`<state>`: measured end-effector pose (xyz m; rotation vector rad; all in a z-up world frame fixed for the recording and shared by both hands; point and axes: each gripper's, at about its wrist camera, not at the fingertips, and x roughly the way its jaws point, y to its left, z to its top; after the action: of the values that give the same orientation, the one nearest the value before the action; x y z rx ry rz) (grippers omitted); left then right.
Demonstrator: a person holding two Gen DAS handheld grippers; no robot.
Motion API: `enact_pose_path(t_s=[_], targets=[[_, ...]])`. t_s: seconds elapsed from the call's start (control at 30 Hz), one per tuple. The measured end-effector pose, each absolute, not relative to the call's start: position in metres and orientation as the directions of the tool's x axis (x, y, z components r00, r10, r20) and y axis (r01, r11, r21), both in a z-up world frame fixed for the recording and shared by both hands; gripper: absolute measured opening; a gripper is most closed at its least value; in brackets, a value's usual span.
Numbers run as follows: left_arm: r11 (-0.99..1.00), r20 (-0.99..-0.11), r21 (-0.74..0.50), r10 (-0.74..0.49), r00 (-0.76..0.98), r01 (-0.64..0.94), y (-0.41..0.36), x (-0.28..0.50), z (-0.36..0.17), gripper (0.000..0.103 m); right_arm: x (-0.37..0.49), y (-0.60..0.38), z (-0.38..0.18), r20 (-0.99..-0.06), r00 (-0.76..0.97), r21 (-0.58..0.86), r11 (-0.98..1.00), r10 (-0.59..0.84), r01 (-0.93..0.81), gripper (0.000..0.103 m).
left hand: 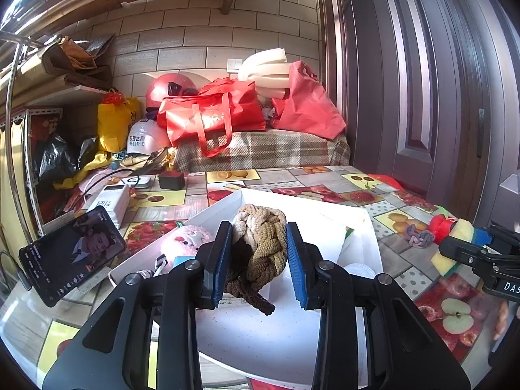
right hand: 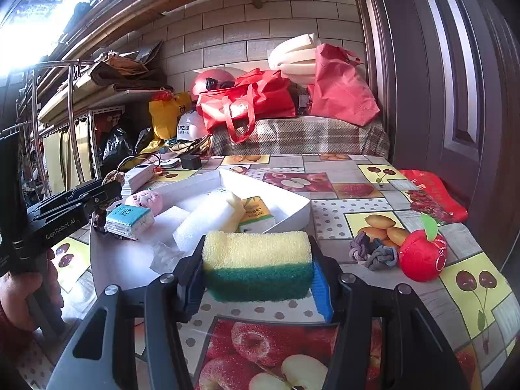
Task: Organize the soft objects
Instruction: 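Carry the rope toy with the left gripper while the right carries the scrub sponge over the tray, then open the left gripper to drop the rope toy while the right drops the scrub sponge in the tray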
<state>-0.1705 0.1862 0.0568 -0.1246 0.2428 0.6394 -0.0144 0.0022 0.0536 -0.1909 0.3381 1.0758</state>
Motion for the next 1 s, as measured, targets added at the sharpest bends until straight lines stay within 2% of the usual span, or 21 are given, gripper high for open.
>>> enact_pose_path(t_s=[0.4,0.7,1.0], targets=[[0.774,-0.273,-0.016,0.605,0.748,-0.632,0.205,-0.163,0.055,0.033,-0.032,0.046,0.051,-0.383,0.359,-0.024,0.379,0.851,-0.925,0.056],[0.759,-0.285,-0.031,0.617,0.734,-0.651,0.225,-0.158,0.056,0.033,-0.028,0.091,0.048,-0.417,0.318,0.003,0.351,0.851,-0.936,0.056],[0.758,-0.306,-0.038,0.612,0.730,-0.651,0.242,-0.147,0.055,0.033,-0.029,0.125,0.050,-0.394,0.356,-0.085,0.352,0.847,-0.932,0.056]])
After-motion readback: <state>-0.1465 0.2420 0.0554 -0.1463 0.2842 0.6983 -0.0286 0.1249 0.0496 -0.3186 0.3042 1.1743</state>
